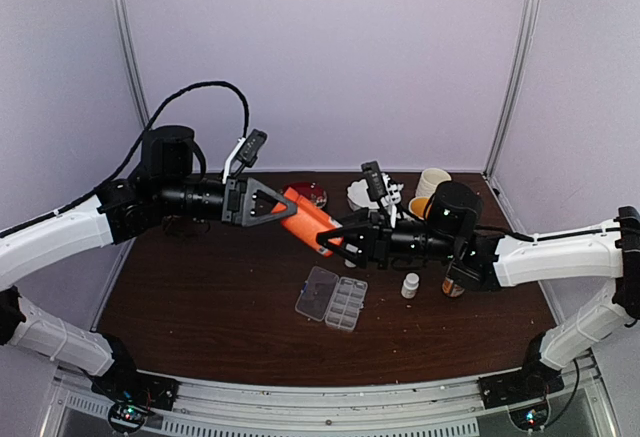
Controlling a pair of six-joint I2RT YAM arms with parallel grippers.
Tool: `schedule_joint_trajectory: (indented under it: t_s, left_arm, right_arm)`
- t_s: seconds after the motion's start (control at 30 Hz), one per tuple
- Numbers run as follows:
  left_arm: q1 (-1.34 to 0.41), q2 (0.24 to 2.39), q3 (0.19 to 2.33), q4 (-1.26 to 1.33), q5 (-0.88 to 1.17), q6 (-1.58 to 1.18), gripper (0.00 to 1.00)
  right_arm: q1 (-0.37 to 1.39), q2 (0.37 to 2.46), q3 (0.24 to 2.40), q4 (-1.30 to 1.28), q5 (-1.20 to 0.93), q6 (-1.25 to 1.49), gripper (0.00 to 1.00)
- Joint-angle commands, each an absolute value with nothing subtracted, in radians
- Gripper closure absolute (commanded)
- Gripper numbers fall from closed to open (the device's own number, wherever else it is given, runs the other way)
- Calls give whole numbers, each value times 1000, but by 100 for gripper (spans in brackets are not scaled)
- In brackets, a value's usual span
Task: Sort the pills into containers
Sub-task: Pass from the right arm to the left
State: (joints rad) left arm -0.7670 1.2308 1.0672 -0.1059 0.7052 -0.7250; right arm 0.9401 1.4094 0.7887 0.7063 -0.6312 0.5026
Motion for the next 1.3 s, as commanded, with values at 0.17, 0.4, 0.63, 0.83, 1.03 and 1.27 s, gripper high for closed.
schedule_joint_trajectory:
  t_s: [0.17, 0.4, 0.63, 0.83, 1.03, 1.27]
  left_arm:
    - [-769, 1200, 1061, -17, 720, -739, 29]
    - [-766, 1194, 1056, -17, 722, -735, 56]
    - [-767, 1205, 1059, -29, 716, -735, 75]
    - [-766, 1188, 1052, 46, 710, -773, 79]
    - [-767, 1189, 1042, 117, 739, -813, 80]
    - [-766, 1198, 1040, 126, 757, -818, 80]
  right_arm:
    - [937, 1410, 802, 742, -643, 503, 60]
    - [936, 1409, 799, 746, -642, 504, 60]
    - [936, 1408, 801, 746, -639, 503, 37]
    - [936, 1373, 730, 848, -611, 511, 0]
    - [937, 1368, 707, 891, -606, 524, 5]
    - [937, 1385, 720, 939, -609, 558, 16]
